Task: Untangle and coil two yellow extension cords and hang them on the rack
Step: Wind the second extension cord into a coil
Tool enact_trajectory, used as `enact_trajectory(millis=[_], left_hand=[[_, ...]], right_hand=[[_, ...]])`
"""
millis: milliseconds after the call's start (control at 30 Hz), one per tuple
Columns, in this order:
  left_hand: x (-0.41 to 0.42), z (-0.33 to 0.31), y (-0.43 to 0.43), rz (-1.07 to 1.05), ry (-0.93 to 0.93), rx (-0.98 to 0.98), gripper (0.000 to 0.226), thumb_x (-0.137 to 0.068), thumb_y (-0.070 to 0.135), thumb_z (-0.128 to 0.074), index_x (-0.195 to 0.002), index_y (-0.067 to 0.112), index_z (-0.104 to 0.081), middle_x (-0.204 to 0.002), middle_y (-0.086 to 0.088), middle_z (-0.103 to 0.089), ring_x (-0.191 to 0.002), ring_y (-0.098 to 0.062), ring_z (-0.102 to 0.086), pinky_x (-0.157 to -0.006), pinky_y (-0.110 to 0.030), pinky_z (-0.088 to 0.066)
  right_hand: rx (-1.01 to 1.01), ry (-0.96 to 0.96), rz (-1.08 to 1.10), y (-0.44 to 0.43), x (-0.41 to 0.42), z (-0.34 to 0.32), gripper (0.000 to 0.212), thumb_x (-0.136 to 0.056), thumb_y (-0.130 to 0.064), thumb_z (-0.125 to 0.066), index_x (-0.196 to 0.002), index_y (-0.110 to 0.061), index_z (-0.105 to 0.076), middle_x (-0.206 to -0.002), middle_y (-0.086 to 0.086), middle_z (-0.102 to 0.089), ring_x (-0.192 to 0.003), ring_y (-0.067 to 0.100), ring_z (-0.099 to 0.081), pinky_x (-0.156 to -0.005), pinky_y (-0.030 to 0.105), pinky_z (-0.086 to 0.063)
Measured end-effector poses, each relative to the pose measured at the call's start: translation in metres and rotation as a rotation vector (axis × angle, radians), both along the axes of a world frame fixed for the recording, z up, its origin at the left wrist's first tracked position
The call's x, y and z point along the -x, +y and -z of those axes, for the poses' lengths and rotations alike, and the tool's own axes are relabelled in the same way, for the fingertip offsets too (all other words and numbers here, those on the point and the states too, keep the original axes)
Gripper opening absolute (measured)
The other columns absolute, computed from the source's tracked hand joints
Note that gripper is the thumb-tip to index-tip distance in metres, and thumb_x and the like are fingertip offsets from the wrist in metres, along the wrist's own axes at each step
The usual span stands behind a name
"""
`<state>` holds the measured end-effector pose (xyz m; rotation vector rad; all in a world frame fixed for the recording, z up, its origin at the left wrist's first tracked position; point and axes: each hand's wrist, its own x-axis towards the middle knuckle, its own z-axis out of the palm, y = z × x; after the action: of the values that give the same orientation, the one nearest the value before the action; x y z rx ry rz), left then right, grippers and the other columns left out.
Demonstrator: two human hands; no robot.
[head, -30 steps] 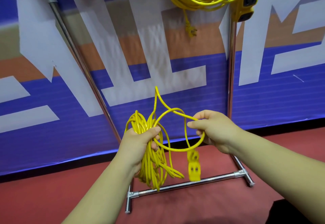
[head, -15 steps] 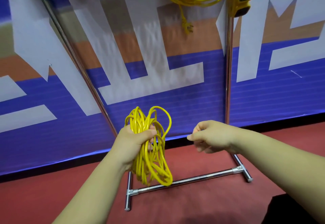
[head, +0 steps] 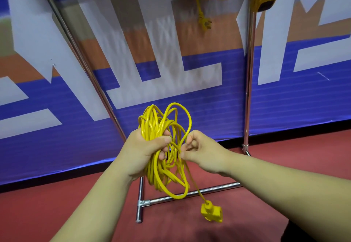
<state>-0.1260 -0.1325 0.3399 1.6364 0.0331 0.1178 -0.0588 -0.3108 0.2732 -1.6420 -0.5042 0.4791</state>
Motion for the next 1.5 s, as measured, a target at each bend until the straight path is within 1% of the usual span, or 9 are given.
enact_trajectory(millis=[133,233,433,600,733,1067,1200,1333,1500], left_hand=[[0.001,0.002,0.003,-0.068,0.017,0.001,0.014,-0.084,0.006,-0.075,-0.093,0.000,-0.066,-0.064,-0.015,-0.059,-0.045,-0.021,-0.053,-0.047,-0.028,-0.050],[-0.002,0.007,0.009,-0.186,0.022,-0.013,0.012,-0.090,0.011,-0.070,-0.083,0.002,-0.065,-0.063,-0.020,-0.056,-0.047,-0.026,-0.052,-0.051,-0.035,-0.051],[-0.010,0.009,0.033,-0.439,0.035,0.232,0.027,-0.092,0.016,-0.069,-0.069,0.010,-0.058,-0.054,-0.006,-0.051,-0.043,-0.017,-0.051,-0.047,-0.028,-0.048],[-0.012,0.011,0.041,-0.444,0.071,0.500,0.027,-0.095,0.022,-0.065,-0.071,0.012,-0.059,-0.054,-0.001,-0.054,-0.045,-0.013,-0.055,-0.050,-0.026,-0.052],[-0.014,0.015,0.043,-0.366,0.134,0.551,0.023,-0.093,0.026,-0.065,-0.077,0.009,-0.062,-0.061,-0.004,-0.058,-0.054,-0.015,-0.061,-0.057,-0.028,-0.057],[-0.017,0.028,0.023,-0.318,0.127,0.341,0.020,-0.094,0.016,-0.065,-0.077,0.006,-0.060,-0.069,-0.014,-0.056,-0.060,-0.025,-0.060,-0.062,-0.035,-0.054],[-0.015,0.030,-0.001,-0.262,0.137,0.324,0.020,-0.094,0.011,-0.065,-0.076,0.005,-0.060,-0.065,-0.010,-0.055,-0.056,-0.022,-0.058,-0.060,-0.035,-0.052],[-0.009,0.028,-0.022,-0.161,0.199,0.333,0.022,-0.093,0.014,-0.063,-0.075,0.002,-0.061,-0.061,-0.012,-0.056,-0.053,-0.023,-0.057,-0.060,-0.035,-0.052],[-0.002,0.026,-0.037,-0.050,0.203,0.305,0.037,-0.083,0.025,-0.070,-0.104,-0.005,-0.065,-0.073,-0.018,-0.057,-0.062,-0.028,-0.057,-0.070,-0.042,-0.051]], right_hand=[[0.069,-0.006,-0.068,0.002,0.001,0.002,0.027,-0.089,-0.004,-0.070,-0.093,-0.015,-0.046,-0.064,-0.007,-0.058,-0.056,0.008,-0.049,-0.057,0.023,-0.039],[0.066,0.047,-0.066,-0.007,-0.003,-0.006,0.025,-0.089,0.002,-0.064,-0.098,-0.013,-0.046,-0.068,0.005,-0.067,-0.068,0.020,-0.062,-0.066,0.031,-0.043],[0.302,0.073,-0.247,-0.044,-0.018,-0.013,0.032,-0.073,-0.004,-0.071,-0.102,-0.010,-0.058,-0.074,0.012,-0.064,-0.065,0.022,-0.057,-0.065,0.035,-0.042],[0.448,0.001,-0.409,-0.049,-0.012,-0.014,0.016,-0.086,-0.007,-0.072,-0.097,-0.016,-0.066,-0.080,0.003,-0.070,-0.069,0.016,-0.063,-0.070,0.029,-0.050],[0.456,-0.057,-0.402,-0.047,-0.009,-0.021,0.013,-0.086,-0.009,-0.072,-0.096,-0.017,-0.068,-0.078,0.000,-0.071,-0.069,0.012,-0.064,-0.072,0.028,-0.051],[0.227,-0.162,-0.302,-0.051,-0.005,-0.049,0.011,-0.088,-0.012,-0.073,-0.092,-0.022,-0.077,-0.079,0.002,-0.069,-0.072,0.009,-0.059,-0.072,0.026,-0.048],[0.118,-0.157,-0.265,-0.050,-0.002,-0.058,0.010,-0.089,-0.010,-0.073,-0.096,-0.016,-0.078,-0.075,-0.007,-0.070,-0.069,0.002,-0.061,-0.070,0.017,-0.046],[0.043,-0.163,-0.238,-0.047,-0.001,-0.060,0.010,-0.090,-0.008,-0.072,-0.097,-0.011,-0.078,-0.086,0.015,-0.074,-0.076,0.012,-0.061,-0.076,0.029,-0.051],[-0.077,-0.177,-0.067,-0.050,-0.006,-0.063,0.009,-0.089,-0.008,-0.072,-0.095,-0.011,-0.078,-0.091,0.011,-0.077,-0.080,0.016,-0.069,-0.076,0.030,-0.056]])
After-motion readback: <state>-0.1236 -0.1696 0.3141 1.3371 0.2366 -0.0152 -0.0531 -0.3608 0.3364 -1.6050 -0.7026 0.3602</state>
